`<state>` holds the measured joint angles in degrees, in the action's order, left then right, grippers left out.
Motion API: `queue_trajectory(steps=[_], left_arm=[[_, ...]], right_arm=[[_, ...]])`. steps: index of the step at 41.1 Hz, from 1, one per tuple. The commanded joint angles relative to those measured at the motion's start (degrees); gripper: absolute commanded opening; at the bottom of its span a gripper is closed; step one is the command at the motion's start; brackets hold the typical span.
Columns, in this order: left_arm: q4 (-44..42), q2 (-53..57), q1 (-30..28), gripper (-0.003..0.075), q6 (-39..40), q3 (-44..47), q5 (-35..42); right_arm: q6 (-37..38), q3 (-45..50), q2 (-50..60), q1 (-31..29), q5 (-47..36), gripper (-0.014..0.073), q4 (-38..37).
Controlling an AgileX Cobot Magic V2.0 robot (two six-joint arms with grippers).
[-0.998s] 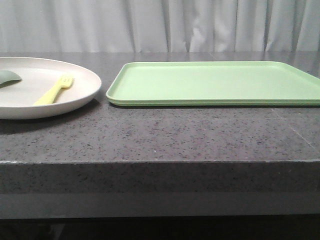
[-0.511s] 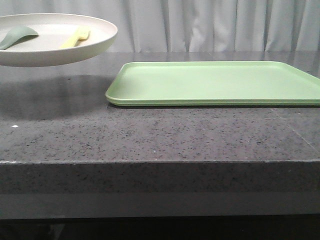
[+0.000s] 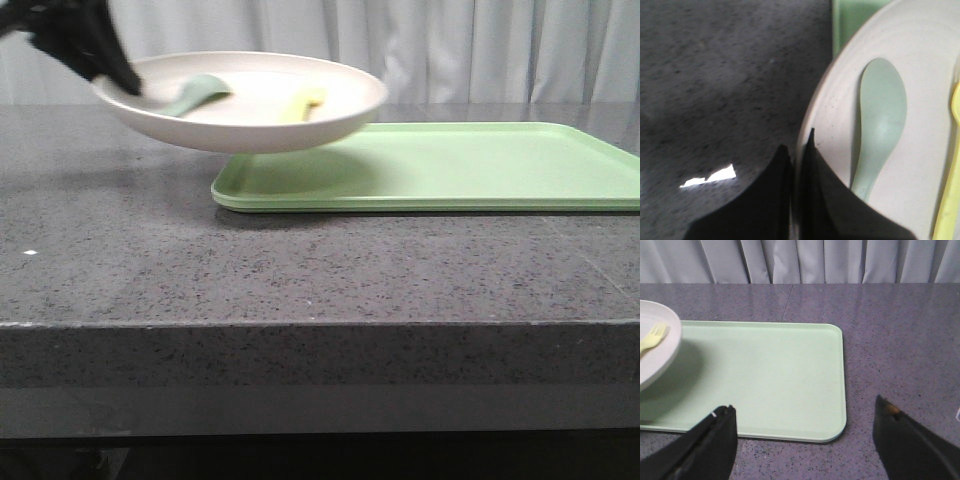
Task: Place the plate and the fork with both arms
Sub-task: 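Lift the plate with the left gripper and carry it over the tray, then lower the plate onto the tray and open the left gripper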
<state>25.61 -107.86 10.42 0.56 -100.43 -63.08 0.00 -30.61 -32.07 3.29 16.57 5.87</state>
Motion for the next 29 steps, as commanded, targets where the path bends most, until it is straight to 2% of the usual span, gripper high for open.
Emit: queue_trajectory(steps=[1,9,16,29], left_arm=[[2.9,-0.8,3.8,-0.0018,2.9,-6.1,2.9],[2.4,-8.9,9.9,-0.0018,6.7,-17.1,2.1],[2.1,-14.6,13.0,-0.0018,10.0,-24.9,2.1],[2.2,-19.8,14.9,-0.0018,13.3,-30.0,2.5]], right_arm=[[-0.4,-2.2,-0.5,-0.2,-3.8,0.0584,0.1],[-0.4,-2.2,-0.5,-0.2,-3.8,0.0584,0.1],[-0.4,-2.2,-0.5,0.0,-3.7,0.0584,0.1],[-0.4,-2.2,-0.5,2.0,-3.6,0.0584,0.1]])
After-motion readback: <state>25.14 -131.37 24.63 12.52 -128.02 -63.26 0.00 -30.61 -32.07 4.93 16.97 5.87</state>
